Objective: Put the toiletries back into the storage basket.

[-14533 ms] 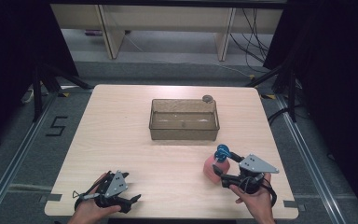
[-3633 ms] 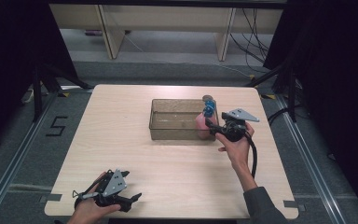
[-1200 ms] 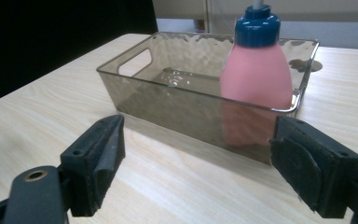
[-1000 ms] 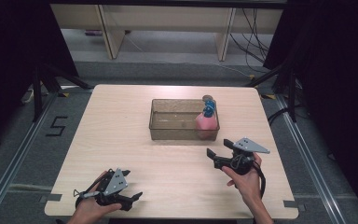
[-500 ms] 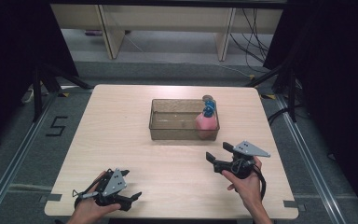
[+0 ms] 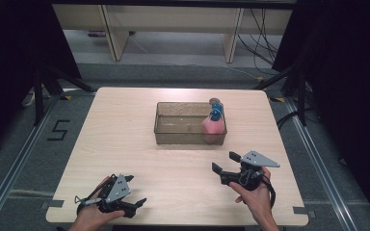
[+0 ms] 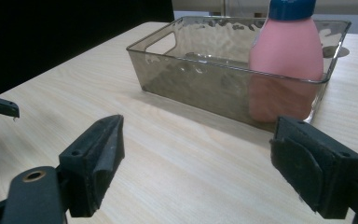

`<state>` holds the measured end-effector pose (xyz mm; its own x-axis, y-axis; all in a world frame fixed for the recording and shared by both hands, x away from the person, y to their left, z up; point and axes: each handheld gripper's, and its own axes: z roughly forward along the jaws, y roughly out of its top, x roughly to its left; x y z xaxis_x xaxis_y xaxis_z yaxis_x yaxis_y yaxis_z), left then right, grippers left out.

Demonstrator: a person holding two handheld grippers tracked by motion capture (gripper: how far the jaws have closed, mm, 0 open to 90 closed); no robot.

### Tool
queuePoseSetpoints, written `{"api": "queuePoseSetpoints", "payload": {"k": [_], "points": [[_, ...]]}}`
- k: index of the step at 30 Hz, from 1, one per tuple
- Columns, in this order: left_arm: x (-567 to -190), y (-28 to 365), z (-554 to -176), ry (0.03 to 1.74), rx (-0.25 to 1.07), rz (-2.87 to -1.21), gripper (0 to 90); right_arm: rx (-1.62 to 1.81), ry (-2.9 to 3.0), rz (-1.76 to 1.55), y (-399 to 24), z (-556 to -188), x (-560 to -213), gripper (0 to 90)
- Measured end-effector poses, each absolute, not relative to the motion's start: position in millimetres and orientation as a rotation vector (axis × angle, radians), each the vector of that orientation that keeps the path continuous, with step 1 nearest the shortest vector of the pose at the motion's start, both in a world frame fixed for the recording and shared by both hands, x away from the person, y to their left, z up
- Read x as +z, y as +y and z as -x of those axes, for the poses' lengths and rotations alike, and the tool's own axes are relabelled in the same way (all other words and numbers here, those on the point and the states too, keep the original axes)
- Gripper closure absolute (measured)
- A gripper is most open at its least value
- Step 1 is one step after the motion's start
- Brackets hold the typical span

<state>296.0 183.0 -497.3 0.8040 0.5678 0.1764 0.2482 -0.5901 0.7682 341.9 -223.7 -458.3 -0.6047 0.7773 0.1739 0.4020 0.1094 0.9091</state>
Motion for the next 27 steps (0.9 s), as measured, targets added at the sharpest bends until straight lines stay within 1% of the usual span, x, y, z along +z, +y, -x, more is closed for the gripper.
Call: {"api": "queuePoseSetpoints", "payload": {"k": [8, 16, 20, 25, 27], "points": [[-498.2, 182.2, -295.0, 0.611, 0.524, -2.186, 14.9, 1.505, 2.059, -1.173, -225.7, -334.9, -458.7, 19.1], [-497.3, 183.4, -294.9, 0.598, 0.527, -2.202, 14.9, 1.517, 2.056, -1.194, -225.2, -329.3, -459.6, 19.5], [-497.4, 183.3, -294.8, 0.6, 0.526, -2.2, 14.9, 1.493, 2.067, -1.133, -226.5, -328.4, -460.9, 19.6], [-498.3, 182.3, -294.4, 0.612, 0.52, -2.183, 14.9, 1.501, 2.078, -1.158, -225.2, -322.6, -461.1, 19.9], [-497.3, 183.5, -295.0, 0.6, 0.526, -2.205, 14.9, 1.498, 2.078, -1.138, -226.2, -322.4, -461.1, 19.9]]}}
